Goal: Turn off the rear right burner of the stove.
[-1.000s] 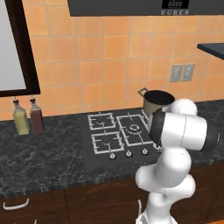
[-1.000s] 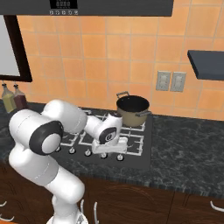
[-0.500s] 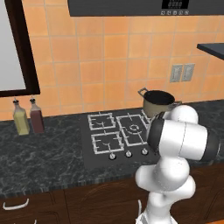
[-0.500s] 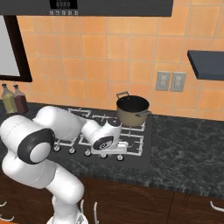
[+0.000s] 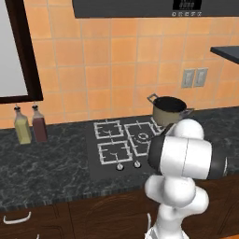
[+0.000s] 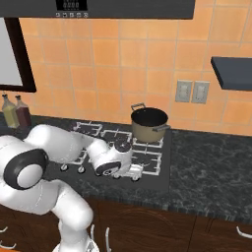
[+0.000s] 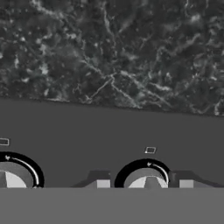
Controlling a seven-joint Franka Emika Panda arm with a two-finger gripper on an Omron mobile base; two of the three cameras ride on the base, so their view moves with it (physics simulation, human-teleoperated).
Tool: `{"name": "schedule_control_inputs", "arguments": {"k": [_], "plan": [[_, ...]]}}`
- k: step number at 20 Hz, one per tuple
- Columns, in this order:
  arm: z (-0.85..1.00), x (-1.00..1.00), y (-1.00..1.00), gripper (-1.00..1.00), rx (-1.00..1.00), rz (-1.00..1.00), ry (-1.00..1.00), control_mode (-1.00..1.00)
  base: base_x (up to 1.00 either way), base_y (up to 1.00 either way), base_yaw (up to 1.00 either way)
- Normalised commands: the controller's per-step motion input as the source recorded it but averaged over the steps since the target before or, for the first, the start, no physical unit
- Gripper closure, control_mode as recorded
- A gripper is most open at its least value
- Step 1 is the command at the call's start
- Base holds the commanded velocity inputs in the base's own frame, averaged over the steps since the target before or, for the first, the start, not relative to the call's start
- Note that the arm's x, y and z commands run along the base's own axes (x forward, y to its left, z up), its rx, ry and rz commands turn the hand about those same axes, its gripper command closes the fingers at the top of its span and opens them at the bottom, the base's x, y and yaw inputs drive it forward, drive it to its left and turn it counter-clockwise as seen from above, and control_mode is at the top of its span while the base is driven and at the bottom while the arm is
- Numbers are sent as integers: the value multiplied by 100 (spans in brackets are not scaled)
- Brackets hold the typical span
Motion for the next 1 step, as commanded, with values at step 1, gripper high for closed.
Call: {"name": "schedule_control_inputs", "arguments": {"k": [1], "plan": [[0, 0, 0, 100, -8, 0, 0, -100, 0, 0, 0]]}}
